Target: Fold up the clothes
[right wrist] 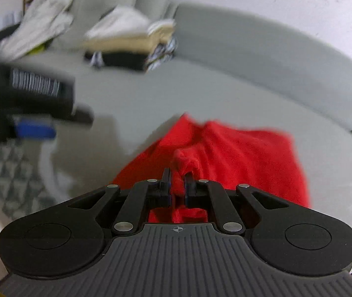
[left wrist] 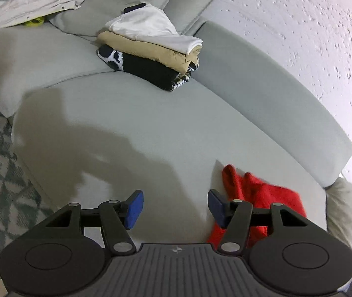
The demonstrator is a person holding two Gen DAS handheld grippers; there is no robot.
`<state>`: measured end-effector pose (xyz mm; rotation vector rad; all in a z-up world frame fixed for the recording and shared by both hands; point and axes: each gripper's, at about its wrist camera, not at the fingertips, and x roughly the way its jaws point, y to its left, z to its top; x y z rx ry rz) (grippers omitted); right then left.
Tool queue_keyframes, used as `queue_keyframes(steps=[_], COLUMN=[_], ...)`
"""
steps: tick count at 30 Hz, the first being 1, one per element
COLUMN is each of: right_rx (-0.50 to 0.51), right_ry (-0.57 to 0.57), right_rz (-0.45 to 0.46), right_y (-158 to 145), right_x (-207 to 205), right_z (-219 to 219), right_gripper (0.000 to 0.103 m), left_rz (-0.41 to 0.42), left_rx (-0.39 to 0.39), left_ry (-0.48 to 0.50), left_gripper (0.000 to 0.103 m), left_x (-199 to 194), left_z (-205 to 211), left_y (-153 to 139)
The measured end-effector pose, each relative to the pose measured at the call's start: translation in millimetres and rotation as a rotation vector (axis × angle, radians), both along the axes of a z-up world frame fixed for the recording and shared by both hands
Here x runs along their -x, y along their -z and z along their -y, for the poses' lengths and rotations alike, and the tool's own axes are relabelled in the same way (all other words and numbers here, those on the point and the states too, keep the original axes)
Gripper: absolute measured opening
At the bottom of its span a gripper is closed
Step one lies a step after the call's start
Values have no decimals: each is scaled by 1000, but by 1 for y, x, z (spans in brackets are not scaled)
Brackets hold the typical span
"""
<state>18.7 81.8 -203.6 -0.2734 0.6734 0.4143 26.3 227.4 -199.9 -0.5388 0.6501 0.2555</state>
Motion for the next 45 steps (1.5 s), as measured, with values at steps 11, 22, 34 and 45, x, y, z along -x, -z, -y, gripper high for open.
queue_keyframes(steps=[11,22,34,45], right_rx=[-326,-397,-245,-256], right_ry=[155,87,-54,83], right_rz=[-72,-67,-93,-44], right_y=[-41,-43,-15,-43], right_x=[-21,-4,11,27], right_z=[36,36,8,120], right_gripper=[9,9,27,54], left_rz=[-8,-7,12,127], left_rx=[25,24,23,-77], left_ry=[18,-2,-23,349], left_gripper=[57,57,56,27], left_x=[-5,-3,-1,-5], left_z=[-2,-3,-5,47], left_y=[2,-1,-4,-17])
